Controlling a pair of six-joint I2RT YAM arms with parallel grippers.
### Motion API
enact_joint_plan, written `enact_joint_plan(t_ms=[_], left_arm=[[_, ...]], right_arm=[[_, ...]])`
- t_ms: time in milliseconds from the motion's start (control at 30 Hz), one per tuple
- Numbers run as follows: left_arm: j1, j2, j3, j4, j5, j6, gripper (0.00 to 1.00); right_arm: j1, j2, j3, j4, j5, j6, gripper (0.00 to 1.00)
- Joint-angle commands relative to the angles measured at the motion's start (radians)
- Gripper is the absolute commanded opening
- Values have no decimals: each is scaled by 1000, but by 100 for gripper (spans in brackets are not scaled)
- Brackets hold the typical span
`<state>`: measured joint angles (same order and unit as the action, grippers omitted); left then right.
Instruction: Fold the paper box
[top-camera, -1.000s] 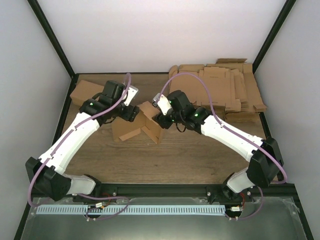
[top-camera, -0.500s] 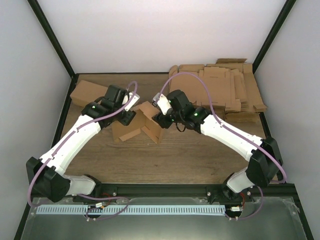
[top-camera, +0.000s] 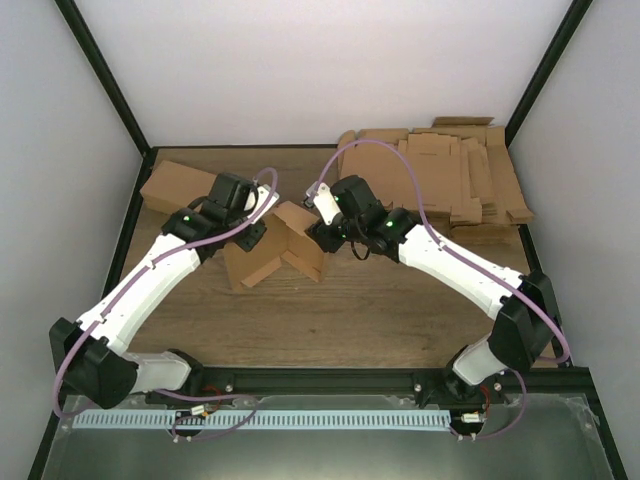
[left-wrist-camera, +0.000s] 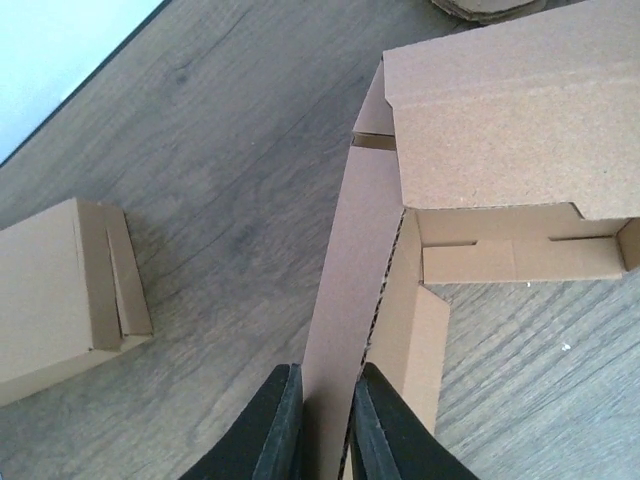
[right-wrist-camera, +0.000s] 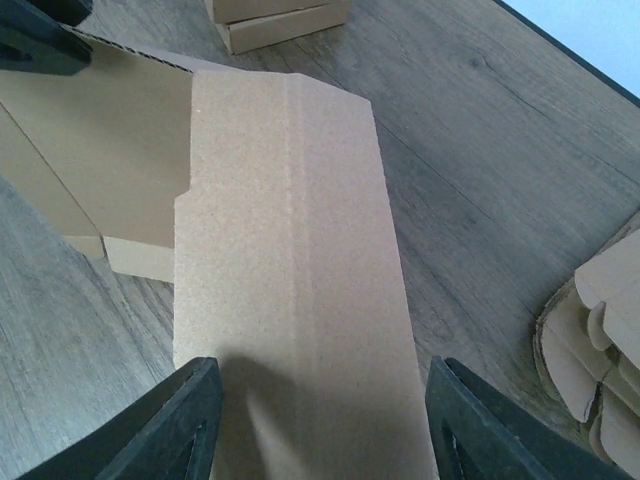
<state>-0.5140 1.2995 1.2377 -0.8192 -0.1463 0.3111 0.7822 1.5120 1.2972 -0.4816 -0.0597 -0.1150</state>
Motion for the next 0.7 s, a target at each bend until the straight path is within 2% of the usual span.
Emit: enact_joint_plan(t_ms=[0, 100, 267, 467, 667], left_arm=[[3, -31, -20, 9, -18, 0, 13], [3, -41, -25, 15, 7, -13, 4], [3, -44, -20, 20, 52, -22, 4], [4, -45, -2, 14, 156, -10, 4], [3, -45, 11, 9, 221, -8, 4]], right_arm=[[5, 32, 22, -102, 59, -14, 59], [5, 39, 19, -99, 82, -19, 58], [5, 54, 21, -87, 88, -21, 58], [6, 40, 20, -30, 86, -110, 58], [37, 107, 87, -37, 186, -212, 56]])
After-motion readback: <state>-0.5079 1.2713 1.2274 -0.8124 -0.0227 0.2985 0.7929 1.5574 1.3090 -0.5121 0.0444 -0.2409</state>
